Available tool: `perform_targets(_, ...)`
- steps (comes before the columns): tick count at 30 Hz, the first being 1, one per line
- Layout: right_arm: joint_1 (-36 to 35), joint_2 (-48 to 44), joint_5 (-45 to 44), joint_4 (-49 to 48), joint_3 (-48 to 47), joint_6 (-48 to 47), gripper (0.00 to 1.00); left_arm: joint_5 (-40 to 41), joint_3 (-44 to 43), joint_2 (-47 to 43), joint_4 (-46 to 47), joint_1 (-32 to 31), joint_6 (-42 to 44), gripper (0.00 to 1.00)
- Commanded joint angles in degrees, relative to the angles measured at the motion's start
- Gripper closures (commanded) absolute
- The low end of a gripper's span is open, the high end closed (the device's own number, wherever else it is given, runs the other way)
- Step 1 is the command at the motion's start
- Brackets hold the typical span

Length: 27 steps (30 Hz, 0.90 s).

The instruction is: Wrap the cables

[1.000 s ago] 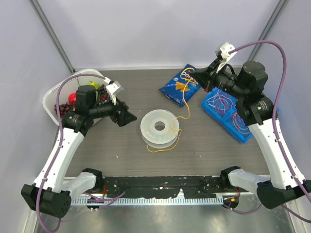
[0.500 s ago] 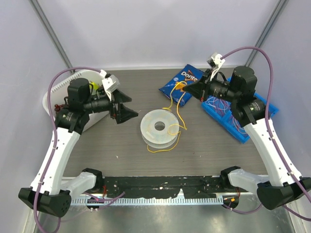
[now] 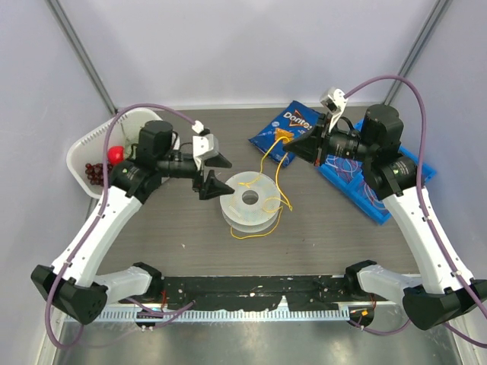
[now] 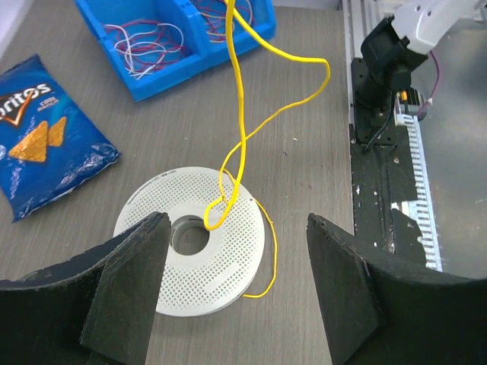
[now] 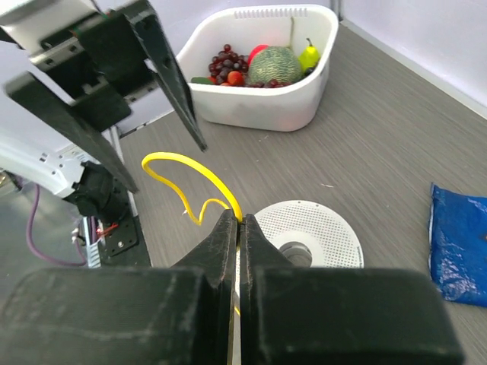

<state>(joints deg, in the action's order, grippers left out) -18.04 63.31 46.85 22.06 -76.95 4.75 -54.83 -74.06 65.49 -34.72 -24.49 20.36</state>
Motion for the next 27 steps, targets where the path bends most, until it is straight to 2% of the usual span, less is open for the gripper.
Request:
perform_targets(1,-0.15,-0.38,5.62,-1.41,-2.42,-0.8,0.99,-0.09,2.43,2.0,5.27,-2.05,3.1,0.26)
perform_targets(7,-0.15,0.76,6.68,-0.09,-4.17,-0.71,0.99,-1.16,3.04,7.1,7.99,-5.91,5.13,0.3)
perform_targets(12,-0.24,0.94,5.71,-0.62,-4.61,-0.01,0.99,-0.19,6.91,8.77,18.09,-7.76,1.18,0.37)
perform_targets(19,-0.24,1.38,6.06,-2.2,-5.32,2.45,0.99,0.6,13.41,7.28,26.8,-9.96,1.09,0.44)
perform_targets(22,-0.24,1.55,5.97,-2.11,-5.32,2.63,0.99,1.3,14.56,7.45,30.31,-10.67,-0.92,0.53)
perform_targets(25,-0.24,1.55,5.53,-1.94,-5.14,2.45,0.99,1.22,15.61,7.46,34.37,-10.75,-4.89,0.67)
perform_targets(27,-0.33,1.47,5.36,-1.68,-5.14,2.19,0.99,1.13,15.27,7.45,35.85,-10.84,-5.94,0.73)
